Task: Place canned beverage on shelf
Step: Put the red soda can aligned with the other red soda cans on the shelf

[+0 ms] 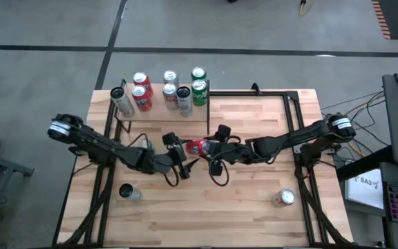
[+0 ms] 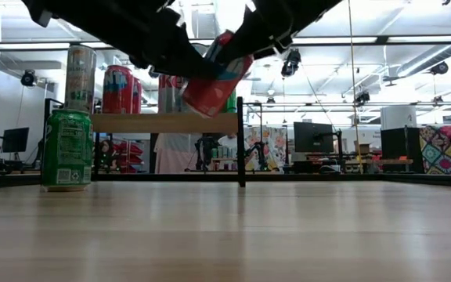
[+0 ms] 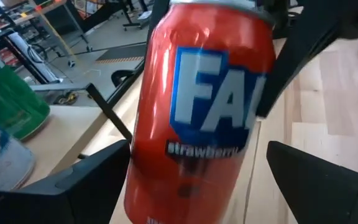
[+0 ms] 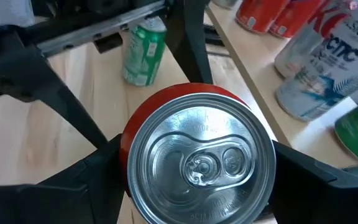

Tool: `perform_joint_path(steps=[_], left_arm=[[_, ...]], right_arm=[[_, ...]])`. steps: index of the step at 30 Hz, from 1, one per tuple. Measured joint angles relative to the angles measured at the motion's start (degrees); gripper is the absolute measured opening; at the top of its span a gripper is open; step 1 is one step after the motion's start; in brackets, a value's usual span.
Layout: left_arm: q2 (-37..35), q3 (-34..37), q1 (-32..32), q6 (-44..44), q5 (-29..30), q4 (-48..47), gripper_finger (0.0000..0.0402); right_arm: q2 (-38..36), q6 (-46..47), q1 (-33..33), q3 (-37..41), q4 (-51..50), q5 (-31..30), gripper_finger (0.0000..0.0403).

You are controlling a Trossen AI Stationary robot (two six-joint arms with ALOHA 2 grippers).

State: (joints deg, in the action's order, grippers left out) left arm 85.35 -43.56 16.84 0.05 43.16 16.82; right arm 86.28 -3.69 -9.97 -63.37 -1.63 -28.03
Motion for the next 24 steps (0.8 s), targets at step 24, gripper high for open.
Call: perform_joint_path(steps=[24], left_arm=[[1.28, -1.61, 0.02, -0.21, 2.69, -1.91, 0.0292]], right_arm=[[1.69, -0.18, 0.27, 0.02, 6.83, 5.21, 0.0313]])
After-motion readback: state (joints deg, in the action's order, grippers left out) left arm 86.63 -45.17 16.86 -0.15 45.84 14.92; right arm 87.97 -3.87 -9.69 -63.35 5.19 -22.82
